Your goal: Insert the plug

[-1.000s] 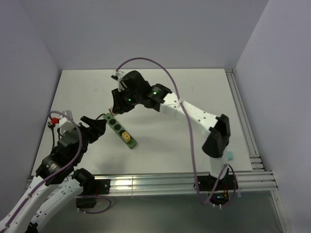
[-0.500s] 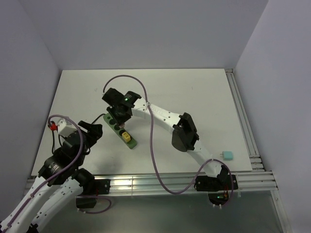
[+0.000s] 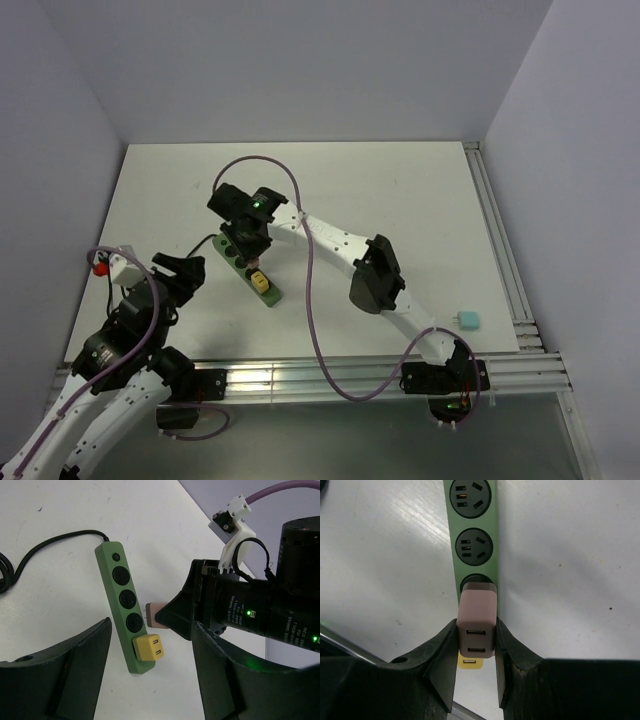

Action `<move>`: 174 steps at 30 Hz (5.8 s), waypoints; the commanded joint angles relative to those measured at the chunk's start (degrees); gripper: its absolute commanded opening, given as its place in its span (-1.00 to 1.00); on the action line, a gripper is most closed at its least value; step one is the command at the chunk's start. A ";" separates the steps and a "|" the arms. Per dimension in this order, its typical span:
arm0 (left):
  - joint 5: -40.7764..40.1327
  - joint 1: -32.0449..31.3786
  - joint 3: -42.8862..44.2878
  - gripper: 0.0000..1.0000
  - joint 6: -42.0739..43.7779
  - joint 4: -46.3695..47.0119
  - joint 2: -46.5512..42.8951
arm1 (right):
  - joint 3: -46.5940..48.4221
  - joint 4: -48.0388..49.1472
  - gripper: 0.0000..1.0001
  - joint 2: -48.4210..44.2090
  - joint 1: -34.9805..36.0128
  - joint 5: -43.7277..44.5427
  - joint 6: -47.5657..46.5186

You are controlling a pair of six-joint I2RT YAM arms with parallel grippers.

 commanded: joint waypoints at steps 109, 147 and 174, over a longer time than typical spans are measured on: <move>-2.97 0.06 -0.87 0.42 1.51 7.11 3.42 | -15.20 4.87 -1.00 11.00 1.35 4.56 -1.35; 7.74 0.06 4.48 0.48 1.60 4.56 3.86 | -38.02 10.15 0.96 -36.87 -18.14 20.10 14.80; 20.85 0.06 9.59 0.66 1.16 -0.98 16.08 | -95.53 6.46 1.00 -81.20 -68.34 19.58 32.57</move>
